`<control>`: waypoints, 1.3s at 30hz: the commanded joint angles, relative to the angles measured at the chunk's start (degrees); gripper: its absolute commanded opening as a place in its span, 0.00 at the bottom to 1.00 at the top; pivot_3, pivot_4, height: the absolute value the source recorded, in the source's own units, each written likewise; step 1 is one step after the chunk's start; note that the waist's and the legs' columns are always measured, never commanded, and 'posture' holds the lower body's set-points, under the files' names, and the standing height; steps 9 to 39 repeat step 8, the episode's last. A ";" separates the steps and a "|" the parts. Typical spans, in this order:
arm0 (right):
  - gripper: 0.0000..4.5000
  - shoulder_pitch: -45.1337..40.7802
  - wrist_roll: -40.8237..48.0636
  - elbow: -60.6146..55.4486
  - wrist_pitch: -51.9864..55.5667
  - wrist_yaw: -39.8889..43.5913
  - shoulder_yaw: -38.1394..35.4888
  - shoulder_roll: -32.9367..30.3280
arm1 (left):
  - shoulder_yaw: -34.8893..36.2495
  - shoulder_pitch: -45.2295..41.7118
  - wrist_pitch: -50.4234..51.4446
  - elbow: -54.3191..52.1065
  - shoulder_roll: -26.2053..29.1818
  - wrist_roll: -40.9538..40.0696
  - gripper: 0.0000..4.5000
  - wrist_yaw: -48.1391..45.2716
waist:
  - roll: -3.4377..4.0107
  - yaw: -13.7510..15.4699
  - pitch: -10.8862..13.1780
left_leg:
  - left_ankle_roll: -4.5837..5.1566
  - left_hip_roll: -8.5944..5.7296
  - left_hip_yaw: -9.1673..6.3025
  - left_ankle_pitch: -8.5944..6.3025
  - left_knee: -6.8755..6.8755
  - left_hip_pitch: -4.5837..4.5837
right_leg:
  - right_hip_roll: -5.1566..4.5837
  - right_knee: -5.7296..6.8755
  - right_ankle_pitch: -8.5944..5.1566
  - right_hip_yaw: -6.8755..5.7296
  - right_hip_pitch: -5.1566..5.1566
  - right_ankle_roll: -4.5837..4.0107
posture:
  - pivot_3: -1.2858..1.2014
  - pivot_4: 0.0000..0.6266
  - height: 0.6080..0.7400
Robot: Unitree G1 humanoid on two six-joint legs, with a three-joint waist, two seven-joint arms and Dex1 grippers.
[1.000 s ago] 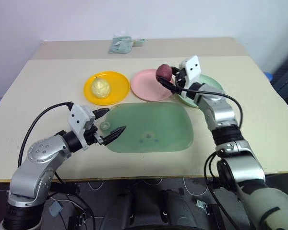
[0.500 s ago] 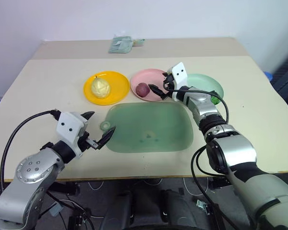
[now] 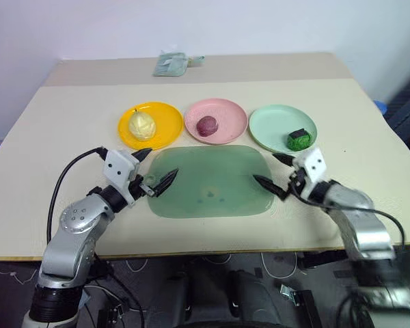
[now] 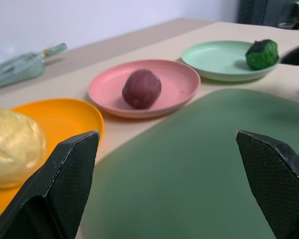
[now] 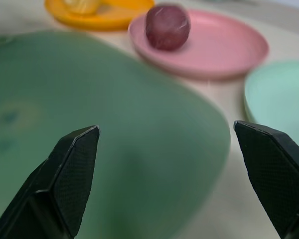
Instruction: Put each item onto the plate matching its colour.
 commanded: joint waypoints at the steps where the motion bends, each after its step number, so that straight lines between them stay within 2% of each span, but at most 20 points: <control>1: 0.98 5.92 2.52 -8.70 3.21 -2.05 -5.48 -1.75 | 2.20 1.51 -2.25 -0.70 0.93 -0.56 1.00 -1.41 | -0.03 0.09 -0.01 | 0.00 0.01 0.00 0.00 0.01 0.02 | 0.00 -0.04 0.00 -0.01 0.04 0.01 | 0.52 0.24 1.00; 8: 0.98 11.93 4.43 -13.13 5.14 -3.75 -10.01 -2.41 | 3.18 4.58 -4.55 0.22 1.33 -1.18 1.00 -3.34 | -0.03 0.49 -0.01 | 0.01 0.01 0.01 0.00 0.02 0.01 | 0.00 -0.06 0.00 -0.01 0.05 0.01 | 0.52 0.24 1.00; 39: 0.98 11.93 4.43 -13.13 5.14 -3.75 -10.01 -2.41 | 3.18 4.58 -4.55 0.22 1.33 -1.18 1.00 -3.34 | -0.03 0.49 -0.01 | 0.01 0.01 0.01 0.00 0.02 0.01 | 0.00 -0.06 0.00 -0.01 0.05 0.01 | 0.52 0.24 1.00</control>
